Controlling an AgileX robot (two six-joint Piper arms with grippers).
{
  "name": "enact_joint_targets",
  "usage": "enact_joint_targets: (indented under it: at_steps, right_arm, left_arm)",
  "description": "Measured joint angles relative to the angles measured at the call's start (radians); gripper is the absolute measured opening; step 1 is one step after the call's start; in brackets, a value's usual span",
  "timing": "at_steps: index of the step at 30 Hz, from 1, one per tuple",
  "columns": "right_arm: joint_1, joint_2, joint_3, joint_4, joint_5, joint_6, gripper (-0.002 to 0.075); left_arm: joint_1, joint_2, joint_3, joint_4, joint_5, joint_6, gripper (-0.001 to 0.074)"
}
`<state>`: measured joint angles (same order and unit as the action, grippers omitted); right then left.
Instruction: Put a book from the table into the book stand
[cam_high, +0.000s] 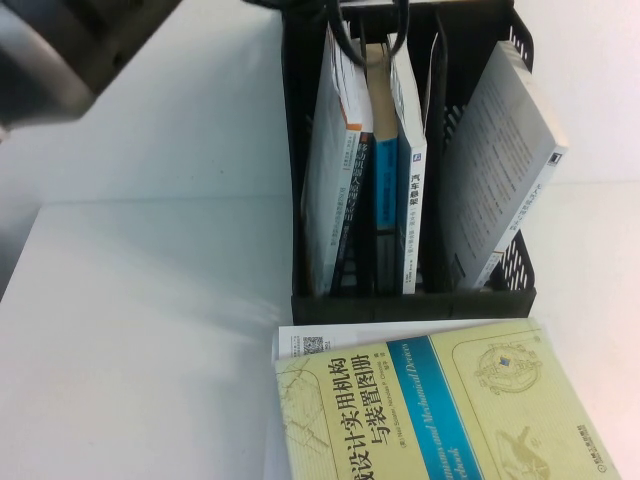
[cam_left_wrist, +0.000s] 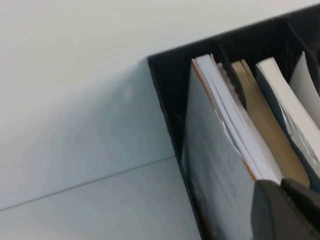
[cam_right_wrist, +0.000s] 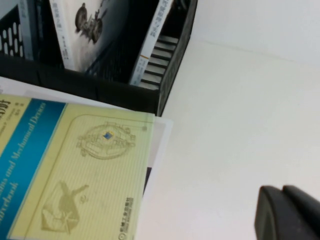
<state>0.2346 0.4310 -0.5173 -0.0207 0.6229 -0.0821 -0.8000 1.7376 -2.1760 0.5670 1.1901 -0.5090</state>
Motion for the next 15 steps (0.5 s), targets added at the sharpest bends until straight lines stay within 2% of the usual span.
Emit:
enact_joint_targets:
  at_steps: [9,12,15]
  right_arm:
    - [0.0,-0.169,0.025,-0.041,0.136,0.0,-0.0003]
    - [0.0,-0.169,0.025,-0.041,0.16,0.0,-0.0003]
    - [0.0,-0.169,0.025,-0.041,0.174,0.0,-0.0003]
  left_arm:
    - [0.0,-0.302,0.668,-0.046,-0.362,-0.131,-0.0001]
    - [0.0,-0.359,0.807,-0.077,-0.403,-0.16,-0.0002]
    - [0.0,-0.389,0.872,-0.121,-0.407,-0.177,-0.0002]
